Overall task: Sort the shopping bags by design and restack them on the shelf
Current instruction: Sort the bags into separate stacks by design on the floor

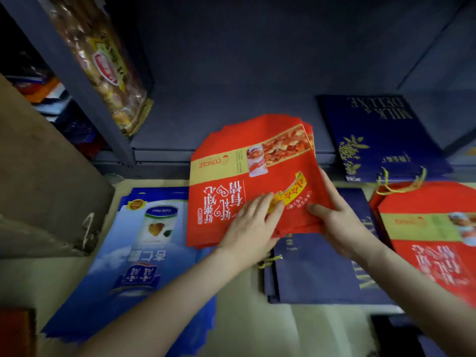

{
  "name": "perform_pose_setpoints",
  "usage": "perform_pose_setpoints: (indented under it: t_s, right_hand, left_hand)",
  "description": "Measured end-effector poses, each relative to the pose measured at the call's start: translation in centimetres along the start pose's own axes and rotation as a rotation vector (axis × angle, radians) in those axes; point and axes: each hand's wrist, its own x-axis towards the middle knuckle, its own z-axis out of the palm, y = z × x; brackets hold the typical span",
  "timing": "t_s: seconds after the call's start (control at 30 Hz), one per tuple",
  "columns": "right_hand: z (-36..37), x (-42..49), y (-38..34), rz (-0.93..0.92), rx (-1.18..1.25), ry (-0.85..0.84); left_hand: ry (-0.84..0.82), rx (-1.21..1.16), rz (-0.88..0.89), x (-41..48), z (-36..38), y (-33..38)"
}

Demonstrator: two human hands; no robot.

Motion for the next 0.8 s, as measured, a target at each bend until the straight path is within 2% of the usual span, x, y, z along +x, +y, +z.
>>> perform_pose_setpoints:
  t_s: [0.1, 0.13, 0.2, 0.23, 0.27, 0.33, 0.4, 0.43, 0.5, 0.6, 0.73, 0.8]
  right_hand:
    - [-2.4, -4.6, 0.2, -0.174, -0.354, -0.039]
    - [-3.0, -6.0, 0.6, -0.209, -0.531, -0.04]
    - [-4.0, -8.1, 2.1, -0.22, -0.783, -0.062]
    - [-4.4, -9.0, 2.7, -0.189, -0.823, -0.078]
    - [-4.6, -9.7, 3.2, -0.163, -0.838, -0.092]
    - [-4.5, -10.8, 3.9, -0.137, -0.83, -0.176]
    - [-4.4, -11.5, 3.9, -0.053, -0.684, -0.236]
    - [-4.4, -11.6, 3.7, -0.012, -0.567, -0.2]
    - [-4.6, -11.4, 3.5, 0.011, -0.431, -0.022]
    - [-5.4, -11.1, 3.8, -0.038, -0.498, 0.176]
    - [-5.9, -11.0, 4.0, 0.006, -0.463, 0.322]
    - [-5.5, -11.1, 3.4, -0.006, -0.407, 0.302]
  left_hand:
    - [-0.242, -0.237, -0.064, -0.2, 1.1, 3.4]
    - [-0.295, -0.438, -0.123, -0.1, 1.4, 4.6]
    - [-0.37, -1.053, -0.38, 0.1, 1.2, 7.1]
    - [-0.367, -1.304, -0.505, 0.4, 1.1, 8.3]
    - [-0.33, -1.436, -0.62, 0.7, 1.4, 9.2]
    - [-0.264, -1.374, -0.709, 1.3, 2.1, 10.3]
    - [-0.222, -1.239, -0.731, 1.6, 2.9, 10.7]
    - [-0.2, -1.224, -0.731, 1.7, 2.9, 10.8]
    - [-0.173, -1.157, -0.73, 1.5, 2.4, 10.4]
    - [-0.151, -1.035, -0.702, 1.1, 2.0, 8.9]
    - [-0.077, -1.06, -0.644, 0.0, 0.6, 7.9]
    - [-0.028, -1.094, -0.628, 0.0, 0.2, 8.0]
